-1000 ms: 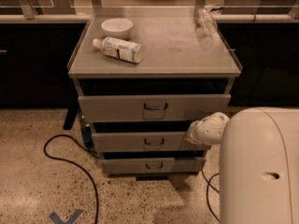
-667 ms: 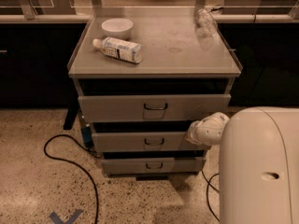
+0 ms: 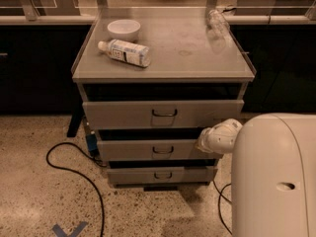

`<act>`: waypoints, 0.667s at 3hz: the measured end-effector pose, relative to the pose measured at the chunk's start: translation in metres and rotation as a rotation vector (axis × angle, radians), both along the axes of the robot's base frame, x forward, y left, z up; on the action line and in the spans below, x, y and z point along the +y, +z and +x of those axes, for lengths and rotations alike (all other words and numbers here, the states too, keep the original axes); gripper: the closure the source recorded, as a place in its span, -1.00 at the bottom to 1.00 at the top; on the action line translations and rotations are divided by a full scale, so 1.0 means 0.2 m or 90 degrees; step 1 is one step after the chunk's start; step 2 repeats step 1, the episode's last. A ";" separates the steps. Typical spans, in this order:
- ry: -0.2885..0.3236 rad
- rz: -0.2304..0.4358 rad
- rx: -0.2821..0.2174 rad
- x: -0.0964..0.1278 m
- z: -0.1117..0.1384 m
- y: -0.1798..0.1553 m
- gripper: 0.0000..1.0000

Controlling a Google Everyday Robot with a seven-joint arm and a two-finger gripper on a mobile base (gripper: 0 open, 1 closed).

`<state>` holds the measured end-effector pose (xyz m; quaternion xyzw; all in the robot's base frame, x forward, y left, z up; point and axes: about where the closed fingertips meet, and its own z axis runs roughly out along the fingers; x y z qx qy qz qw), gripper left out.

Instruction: Close middle drawer

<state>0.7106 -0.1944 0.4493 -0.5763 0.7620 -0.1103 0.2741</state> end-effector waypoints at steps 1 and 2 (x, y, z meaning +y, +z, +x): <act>0.000 0.000 0.000 0.00 0.00 0.00 -0.77; 0.000 0.000 0.000 0.00 0.00 0.00 -0.77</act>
Offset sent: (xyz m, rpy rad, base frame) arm 0.0000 0.0000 0.0000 0.0000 0.0000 0.0000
